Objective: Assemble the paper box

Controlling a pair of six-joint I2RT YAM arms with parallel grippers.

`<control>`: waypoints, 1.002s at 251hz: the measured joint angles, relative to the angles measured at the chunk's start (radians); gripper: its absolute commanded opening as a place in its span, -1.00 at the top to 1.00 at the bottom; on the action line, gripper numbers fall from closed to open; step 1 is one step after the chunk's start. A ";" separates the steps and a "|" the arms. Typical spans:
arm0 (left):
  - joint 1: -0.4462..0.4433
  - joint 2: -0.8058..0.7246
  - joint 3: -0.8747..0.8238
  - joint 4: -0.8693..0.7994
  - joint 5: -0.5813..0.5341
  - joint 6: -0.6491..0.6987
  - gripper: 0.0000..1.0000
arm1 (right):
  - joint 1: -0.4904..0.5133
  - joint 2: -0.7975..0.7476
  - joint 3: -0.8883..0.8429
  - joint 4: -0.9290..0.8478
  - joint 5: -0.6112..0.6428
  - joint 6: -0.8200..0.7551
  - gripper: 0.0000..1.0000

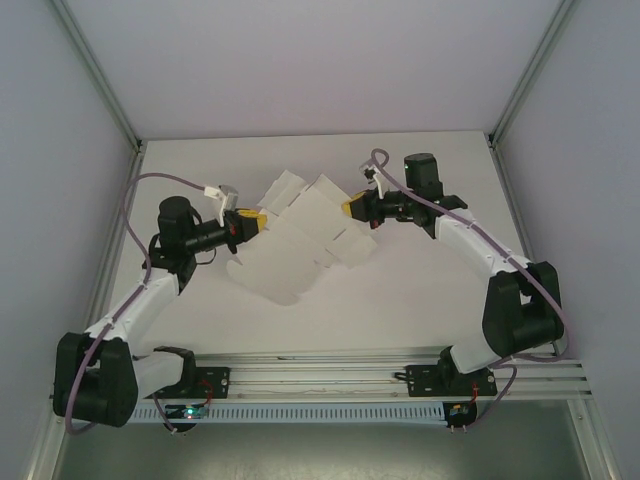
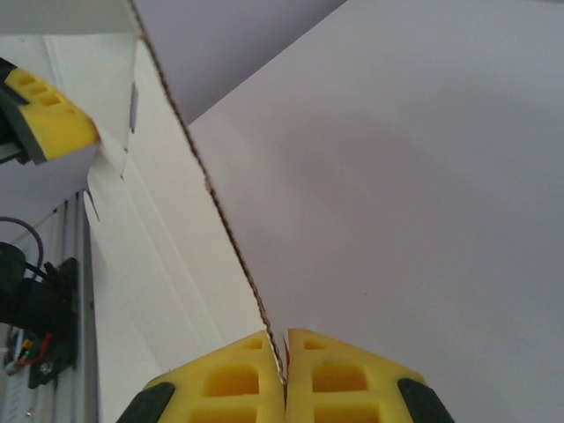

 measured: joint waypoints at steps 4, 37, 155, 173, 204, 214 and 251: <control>-0.005 -0.006 -0.001 -0.003 -0.005 0.008 1.00 | -0.001 0.003 0.002 0.001 0.000 0.006 1.00; -0.123 -0.063 0.016 -0.103 -0.184 0.100 1.00 | -0.016 0.015 0.023 -0.003 0.014 0.031 1.00; -0.550 0.008 0.078 -0.226 -1.128 0.410 1.00 | 0.084 -0.037 0.055 -0.150 0.279 -0.060 1.00; -0.599 0.064 0.082 -0.219 -1.226 0.445 1.00 | 0.122 -0.067 0.055 -0.179 0.349 -0.092 1.00; -0.668 0.181 0.121 -0.200 -1.388 0.459 1.00 | 0.170 -0.094 0.055 -0.220 0.440 -0.139 1.00; -0.687 0.220 0.139 -0.196 -1.444 0.458 1.00 | 0.183 -0.096 0.055 -0.229 0.467 -0.156 1.00; -0.755 0.370 0.188 -0.175 -1.629 0.449 1.00 | 0.254 -0.104 0.055 -0.251 0.601 -0.251 1.00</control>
